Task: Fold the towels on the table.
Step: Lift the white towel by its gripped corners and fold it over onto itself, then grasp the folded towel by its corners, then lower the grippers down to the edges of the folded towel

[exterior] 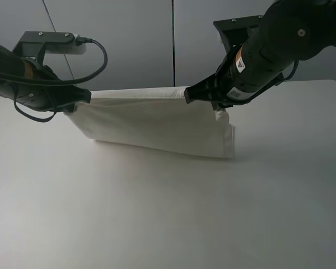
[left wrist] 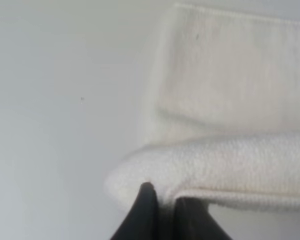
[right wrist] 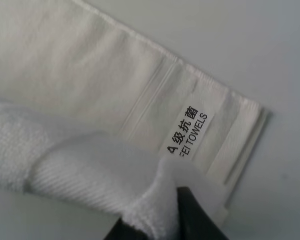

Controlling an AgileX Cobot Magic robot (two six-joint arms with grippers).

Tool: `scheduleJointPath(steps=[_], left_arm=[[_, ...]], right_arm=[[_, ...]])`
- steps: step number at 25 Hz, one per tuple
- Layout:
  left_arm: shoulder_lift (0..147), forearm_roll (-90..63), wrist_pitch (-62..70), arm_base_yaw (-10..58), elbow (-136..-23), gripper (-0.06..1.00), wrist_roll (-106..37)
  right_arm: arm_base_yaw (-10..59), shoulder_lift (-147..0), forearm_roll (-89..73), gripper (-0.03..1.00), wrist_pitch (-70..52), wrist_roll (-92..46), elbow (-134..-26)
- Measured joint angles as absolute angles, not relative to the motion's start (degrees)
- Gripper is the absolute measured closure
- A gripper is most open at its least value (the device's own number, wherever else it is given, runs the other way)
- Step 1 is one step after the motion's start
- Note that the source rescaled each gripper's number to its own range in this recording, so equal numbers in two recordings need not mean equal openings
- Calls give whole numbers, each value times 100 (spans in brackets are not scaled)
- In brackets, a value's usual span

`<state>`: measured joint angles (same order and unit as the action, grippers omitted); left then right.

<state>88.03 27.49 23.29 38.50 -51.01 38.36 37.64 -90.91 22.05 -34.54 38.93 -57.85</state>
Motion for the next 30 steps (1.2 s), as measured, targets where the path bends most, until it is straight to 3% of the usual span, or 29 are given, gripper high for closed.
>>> scheduleJointPath(steps=[4,6,7,9,11,12,13,14,16,21,30], left_arm=[[8803,2749,2145,3827,-5101,94,3836],[8803,2780,2107,3827,-5101,89,3836],[8803,2806,2084,3827,-5101,82,3836],[8803,2859,2085,3813,-5101,56,3848],[8803,2896,2061,3787,-5101,17,3877],[8803,2935,2039,3776,-5101,3,3913],[8803,3026,2027,3776,-5101,-1,3994],[8803,3121,2027,3765,-5101,-2,4119],[8803,3376,2018,3744,-5101,0,4367],[8803,3667,2007,3722,-5101,5,4572],[8803,3691,1984,3722,-5101,5,4593]], right_arm=[[3764,-9091,2336,95,-3408,4048,-5785],[3764,-9091,2374,95,-3359,4119,-5785],[3764,-9091,2444,95,-3314,4158,-5785],[3764,-9091,2557,91,-3233,4250,-5785],[3764,-9091,2767,66,-3056,4286,-5785],[3764,-9091,2903,51,-2970,4358,-5785],[3764,-9091,3064,30,-2921,4488,-5785],[3764,-9091,3245,12,-2892,4769,-5785],[3764,-9091,3761,0,-3013,5498,-5785],[3764,-9091,4275,-3,-3314,6102,-5785],[3764,-9091,3752,-3,-3176,5799,-5785]])
